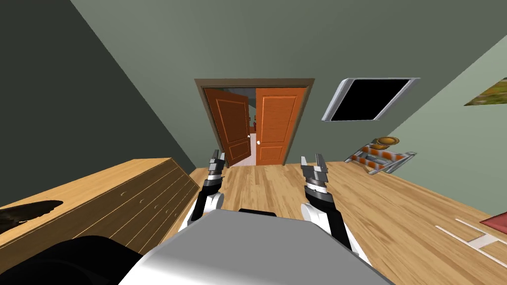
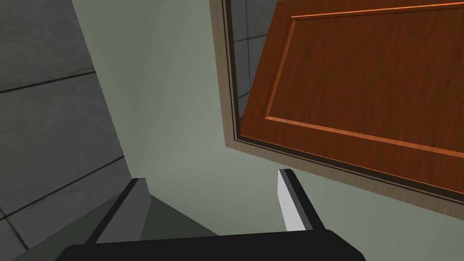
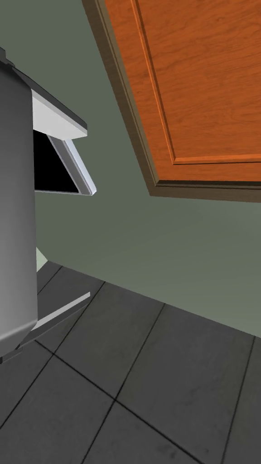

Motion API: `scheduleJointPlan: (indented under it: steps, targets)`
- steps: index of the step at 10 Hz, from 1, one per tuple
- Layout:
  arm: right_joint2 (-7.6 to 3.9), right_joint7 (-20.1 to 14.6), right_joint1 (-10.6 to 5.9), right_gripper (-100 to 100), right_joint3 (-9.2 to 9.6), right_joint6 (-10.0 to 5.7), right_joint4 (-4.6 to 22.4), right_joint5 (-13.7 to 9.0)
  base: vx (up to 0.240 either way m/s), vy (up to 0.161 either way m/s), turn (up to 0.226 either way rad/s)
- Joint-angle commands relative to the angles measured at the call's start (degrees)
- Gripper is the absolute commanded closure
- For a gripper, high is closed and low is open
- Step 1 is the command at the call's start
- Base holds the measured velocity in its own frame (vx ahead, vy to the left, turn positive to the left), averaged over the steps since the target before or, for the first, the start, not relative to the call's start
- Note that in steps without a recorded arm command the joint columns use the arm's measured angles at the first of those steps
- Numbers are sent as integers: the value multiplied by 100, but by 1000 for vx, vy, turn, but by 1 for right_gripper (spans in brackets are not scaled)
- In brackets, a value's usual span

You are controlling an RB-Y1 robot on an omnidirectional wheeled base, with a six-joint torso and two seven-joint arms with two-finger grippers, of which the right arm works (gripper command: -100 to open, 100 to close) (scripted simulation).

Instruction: Push the door open

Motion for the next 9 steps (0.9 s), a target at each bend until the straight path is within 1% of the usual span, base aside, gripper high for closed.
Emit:
scheduleJointPlan:
  steps: [1, 2, 6, 7, 8, 9]
  targets:
    - [-24, -198, -64, -100, -37, -56, 225, -150, 131, -8, 233]
    - [-34, -290, -92, -100, -54, -89, 339, -224, 116, -13, 131]
    - [-71, -669, -206, -100, -123, -227, 805, -531, 93, -13, 188]
    - [-78, -771, -237, -100, -141, -264, 930, -613, 91, -28, 266]
    - [-86, -872, -268, -100, -159, -301, 1055, -696, 87, -28, 137]
    - [-93, -974, -299, -100, -178, -338, 1180, -778, 83, -19, 229]
